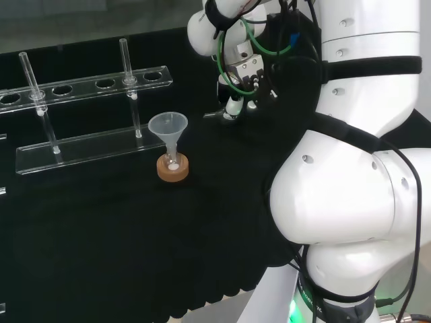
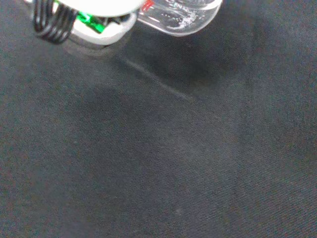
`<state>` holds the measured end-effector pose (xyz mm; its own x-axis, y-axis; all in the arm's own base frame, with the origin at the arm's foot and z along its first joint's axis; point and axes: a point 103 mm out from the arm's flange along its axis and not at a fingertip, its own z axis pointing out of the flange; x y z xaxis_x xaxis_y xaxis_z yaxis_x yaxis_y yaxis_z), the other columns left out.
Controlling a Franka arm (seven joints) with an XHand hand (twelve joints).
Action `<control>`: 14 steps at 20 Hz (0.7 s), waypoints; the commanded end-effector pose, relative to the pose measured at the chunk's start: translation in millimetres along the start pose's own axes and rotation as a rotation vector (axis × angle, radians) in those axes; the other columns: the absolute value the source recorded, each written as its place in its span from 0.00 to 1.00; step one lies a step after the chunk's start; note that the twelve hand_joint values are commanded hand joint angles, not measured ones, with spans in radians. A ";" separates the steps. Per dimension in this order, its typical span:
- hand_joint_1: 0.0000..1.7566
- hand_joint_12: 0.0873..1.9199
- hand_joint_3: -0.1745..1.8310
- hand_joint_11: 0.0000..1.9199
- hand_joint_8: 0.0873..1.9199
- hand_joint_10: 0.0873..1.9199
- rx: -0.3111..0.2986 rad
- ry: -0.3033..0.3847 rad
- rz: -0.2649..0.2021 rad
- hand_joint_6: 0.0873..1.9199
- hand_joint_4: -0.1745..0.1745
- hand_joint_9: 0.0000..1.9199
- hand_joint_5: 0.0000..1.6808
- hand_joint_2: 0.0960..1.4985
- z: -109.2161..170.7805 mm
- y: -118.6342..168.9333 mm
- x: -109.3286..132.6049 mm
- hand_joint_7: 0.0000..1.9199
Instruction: Put the weighing funnel back on the table.
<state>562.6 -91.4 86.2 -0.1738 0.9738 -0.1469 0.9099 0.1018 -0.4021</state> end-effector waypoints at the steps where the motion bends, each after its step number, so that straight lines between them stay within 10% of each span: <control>1: 0.64 0.51 0.36 0.43 0.31 0.12 0.004 -0.025 0.020 0.29 1.00 0.49 0.76 0.44 -8.2 9.4 32.4 0.29; 8: 0.64 0.51 0.36 0.43 0.31 0.12 0.012 -0.030 0.027 0.29 1.00 0.49 0.76 0.44 -9.4 10.5 39.5 0.29; 14: 0.62 0.52 0.28 0.42 0.32 0.13 0.015 -0.001 0.022 0.35 1.00 0.47 0.70 0.53 9.9 1.8 -8.7 0.27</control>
<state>568.9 -51.6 84.0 -0.1715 0.9691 -0.1774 0.9111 0.0875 -0.4029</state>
